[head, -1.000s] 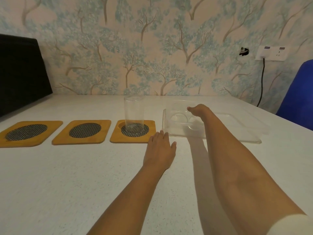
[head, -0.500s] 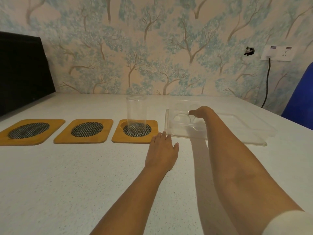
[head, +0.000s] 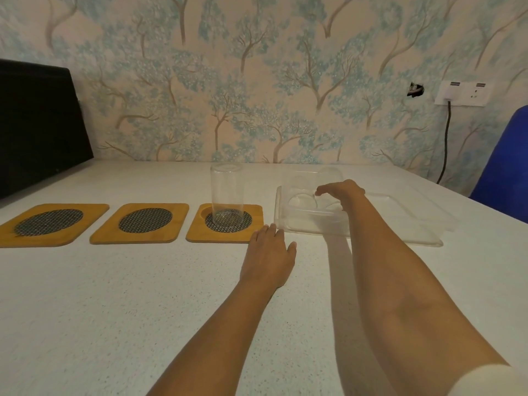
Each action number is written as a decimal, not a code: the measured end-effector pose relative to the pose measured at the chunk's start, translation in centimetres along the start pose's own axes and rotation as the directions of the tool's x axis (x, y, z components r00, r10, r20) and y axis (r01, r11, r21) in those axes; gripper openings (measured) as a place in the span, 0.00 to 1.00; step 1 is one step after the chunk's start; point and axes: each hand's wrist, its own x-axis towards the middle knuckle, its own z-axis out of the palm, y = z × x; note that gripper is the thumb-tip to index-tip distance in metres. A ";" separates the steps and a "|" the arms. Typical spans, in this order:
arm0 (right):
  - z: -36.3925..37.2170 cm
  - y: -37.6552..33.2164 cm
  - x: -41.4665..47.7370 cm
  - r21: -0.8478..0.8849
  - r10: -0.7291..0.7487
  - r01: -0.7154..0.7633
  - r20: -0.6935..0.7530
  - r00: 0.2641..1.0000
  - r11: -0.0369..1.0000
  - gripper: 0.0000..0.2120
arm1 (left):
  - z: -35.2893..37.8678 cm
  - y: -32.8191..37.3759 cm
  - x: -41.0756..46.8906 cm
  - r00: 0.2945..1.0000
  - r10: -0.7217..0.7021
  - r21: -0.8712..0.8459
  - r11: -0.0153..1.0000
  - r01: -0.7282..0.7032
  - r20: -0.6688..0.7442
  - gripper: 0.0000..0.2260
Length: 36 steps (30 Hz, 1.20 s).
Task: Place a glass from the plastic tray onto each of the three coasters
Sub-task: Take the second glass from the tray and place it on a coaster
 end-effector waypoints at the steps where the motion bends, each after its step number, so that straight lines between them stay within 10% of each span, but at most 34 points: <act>1: -0.1 0.0 -0.1 0.041 0.009 -0.008 -0.029 1.000 0.999 0.37 | 0.0 0.0 0.0 1.000 -0.003 -0.005 1.000 0.003 0.001 0.24; 9: -1.4 -0.6 -2.1 0.484 -0.138 0.189 -0.138 0.981 0.855 0.40 | -0.3 0.1 -0.1 0.999 -0.022 -0.007 1.000 0.022 0.024 0.23; 36: 3.3 -6.0 -17.7 0.552 -0.391 0.382 -0.107 0.914 0.742 0.44 | -6.8 -8.4 -8.7 0.987 -0.159 0.100 0.982 0.157 0.006 0.24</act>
